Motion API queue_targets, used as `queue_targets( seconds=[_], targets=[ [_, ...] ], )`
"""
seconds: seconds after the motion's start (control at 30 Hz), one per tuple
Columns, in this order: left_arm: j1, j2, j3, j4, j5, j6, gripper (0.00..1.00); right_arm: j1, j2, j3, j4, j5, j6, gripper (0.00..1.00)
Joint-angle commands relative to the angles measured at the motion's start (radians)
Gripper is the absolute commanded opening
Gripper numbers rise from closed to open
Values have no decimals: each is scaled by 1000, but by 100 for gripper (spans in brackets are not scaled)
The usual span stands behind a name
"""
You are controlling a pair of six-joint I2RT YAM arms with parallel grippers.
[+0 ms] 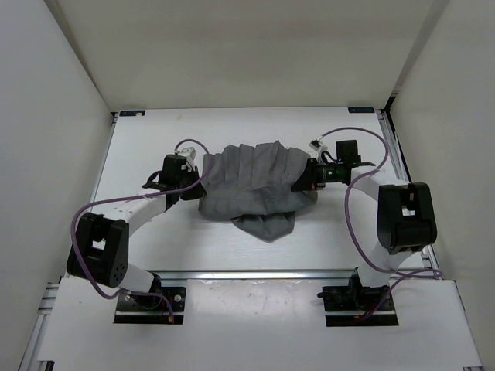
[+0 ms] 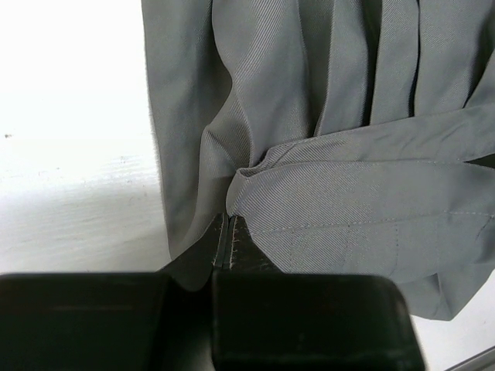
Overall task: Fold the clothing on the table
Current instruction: Flatten the skirt out
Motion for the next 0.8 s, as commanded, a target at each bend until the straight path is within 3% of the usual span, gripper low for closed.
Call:
queue_targets(
  seconds=[0.0, 0.13, 0.27, 0.43, 0.5, 0.7, 0.77],
  targets=[
    [7, -47, -14, -3, 2, 17, 0, -1, -11, 68, 9, 6, 9, 0],
    [58, -78, -17, -16, -4, 28, 0, -91, -155, 64, -25, 67, 14, 0],
    [133, -95, 7, -14, 89, -16, 0, -170, -235, 64, -91, 67, -18, 0],
    [123, -110, 104, 6, 224, -113, 0, -135, -303, 79, -139, 145, -14, 0],
    [144, -93, 171, 61, 344, -183, 0, -134, -312, 114, -139, 181, 3, 0],
    [211, 103, 481, 259, 525, -415, 0, -110, -300, 321, -48, 334, 127, 1],
    [230, 134, 556, 427, 594, -536, 0, -124, -314, 376, 2, 336, 196, 0]
  ],
)
